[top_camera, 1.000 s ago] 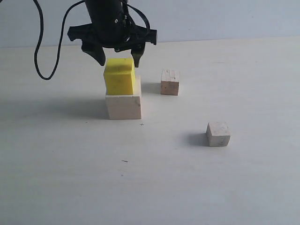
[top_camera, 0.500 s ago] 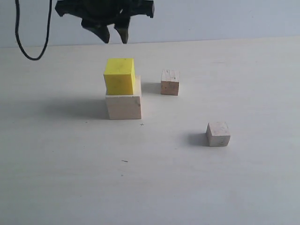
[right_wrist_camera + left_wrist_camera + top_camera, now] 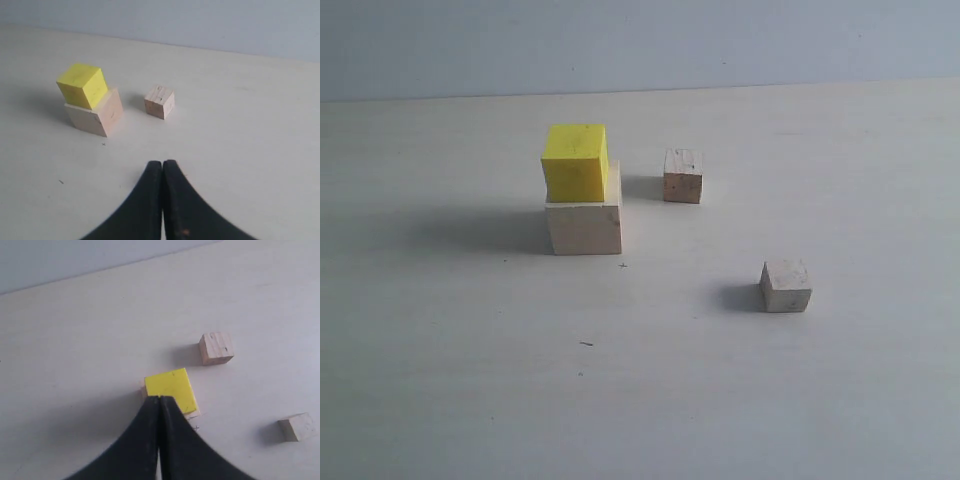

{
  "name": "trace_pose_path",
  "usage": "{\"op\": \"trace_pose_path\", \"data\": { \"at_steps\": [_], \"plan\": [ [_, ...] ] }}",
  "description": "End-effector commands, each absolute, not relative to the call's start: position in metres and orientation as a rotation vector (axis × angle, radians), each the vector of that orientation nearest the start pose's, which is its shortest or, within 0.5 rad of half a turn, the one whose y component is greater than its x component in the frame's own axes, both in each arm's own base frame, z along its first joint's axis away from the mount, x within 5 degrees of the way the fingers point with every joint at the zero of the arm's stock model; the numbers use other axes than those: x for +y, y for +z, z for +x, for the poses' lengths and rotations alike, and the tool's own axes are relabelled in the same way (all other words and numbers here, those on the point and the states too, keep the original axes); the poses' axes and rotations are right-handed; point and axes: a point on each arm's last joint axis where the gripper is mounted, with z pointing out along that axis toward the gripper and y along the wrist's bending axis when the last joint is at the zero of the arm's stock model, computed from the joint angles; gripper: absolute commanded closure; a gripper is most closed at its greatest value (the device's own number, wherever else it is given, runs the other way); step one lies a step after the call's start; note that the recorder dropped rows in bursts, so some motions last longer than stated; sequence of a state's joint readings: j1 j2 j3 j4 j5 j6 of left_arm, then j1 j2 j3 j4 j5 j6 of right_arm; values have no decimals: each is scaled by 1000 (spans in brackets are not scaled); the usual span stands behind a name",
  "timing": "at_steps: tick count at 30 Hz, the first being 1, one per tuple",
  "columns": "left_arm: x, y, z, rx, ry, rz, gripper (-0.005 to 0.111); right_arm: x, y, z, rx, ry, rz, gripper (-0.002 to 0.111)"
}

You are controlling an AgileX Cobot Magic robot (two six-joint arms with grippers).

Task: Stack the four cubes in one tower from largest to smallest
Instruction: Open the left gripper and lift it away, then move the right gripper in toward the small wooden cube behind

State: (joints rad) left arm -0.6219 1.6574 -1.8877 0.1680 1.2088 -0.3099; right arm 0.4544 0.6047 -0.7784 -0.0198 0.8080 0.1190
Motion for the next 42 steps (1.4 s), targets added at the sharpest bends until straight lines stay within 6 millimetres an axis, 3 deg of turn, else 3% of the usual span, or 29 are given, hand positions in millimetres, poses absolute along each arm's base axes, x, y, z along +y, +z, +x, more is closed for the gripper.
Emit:
{"op": "trace_pose_path", "data": {
  "at_steps": [1,6,10,19,27,33,42],
  "plan": [
    [-173,448,264,2315,-247,370,106,60,335,126,2220,256,-429,108],
    [-147,441,230,2230,-273,337,106,75,317,158,2295,237,-450,108],
    [-123,424,200,2176,-285,279,106,83,304,173,2344,224,-461,108],
    [-73,380,126,2162,-351,261,106,92,284,188,2448,222,-472,108],
    [-35,357,69,2116,-424,266,106,101,275,193,2472,289,-559,108],
    [-21,357,49,2078,-410,294,106,103,277,196,2417,285,-567,108],
    [-22,349,50,2086,-417,294,106,99,287,211,2189,93,-702,108]
  ]
}}
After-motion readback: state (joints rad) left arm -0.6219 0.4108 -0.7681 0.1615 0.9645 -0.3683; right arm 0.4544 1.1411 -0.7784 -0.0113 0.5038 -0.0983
